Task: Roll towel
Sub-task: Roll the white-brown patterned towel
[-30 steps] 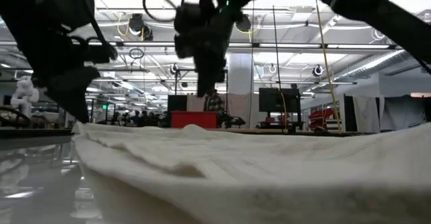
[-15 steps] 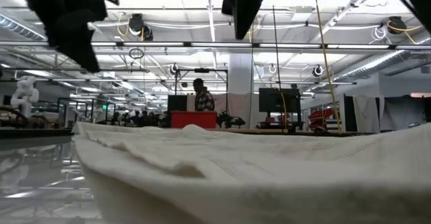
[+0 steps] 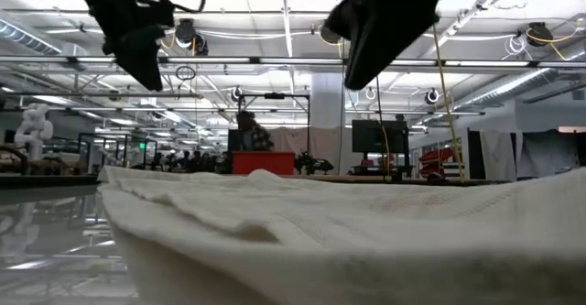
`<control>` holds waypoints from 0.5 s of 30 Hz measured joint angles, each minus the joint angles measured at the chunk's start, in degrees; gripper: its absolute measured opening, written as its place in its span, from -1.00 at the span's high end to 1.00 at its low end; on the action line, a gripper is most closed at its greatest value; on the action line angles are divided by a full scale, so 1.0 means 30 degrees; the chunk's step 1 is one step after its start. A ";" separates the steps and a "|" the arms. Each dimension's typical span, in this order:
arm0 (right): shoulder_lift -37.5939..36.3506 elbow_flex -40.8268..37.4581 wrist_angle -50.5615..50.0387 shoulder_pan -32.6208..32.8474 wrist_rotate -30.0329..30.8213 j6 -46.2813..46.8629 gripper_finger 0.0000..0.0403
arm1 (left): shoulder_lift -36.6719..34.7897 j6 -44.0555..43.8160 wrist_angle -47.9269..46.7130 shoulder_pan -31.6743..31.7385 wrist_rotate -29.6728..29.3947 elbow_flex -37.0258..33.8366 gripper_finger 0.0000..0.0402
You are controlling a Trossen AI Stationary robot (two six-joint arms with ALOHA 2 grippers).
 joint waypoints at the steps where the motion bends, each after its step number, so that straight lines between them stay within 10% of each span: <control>1: -0.0547 -0.1301 0.1772 -0.0065 0.0050 -0.0127 0.88 | 0.0453 0.0727 0.0228 0.0591 0.0373 0.0000 0.05; 9: -0.3863 -0.9018 0.7365 -0.0354 -0.0542 0.1456 0.87 | 0.5803 0.4052 0.4128 0.5389 0.5753 -0.0007 0.04; 15: -0.6478 -1.1850 0.9194 0.1815 -0.0517 0.3264 0.69 | 0.8905 0.6669 0.4631 0.6082 0.6270 -0.0015 0.04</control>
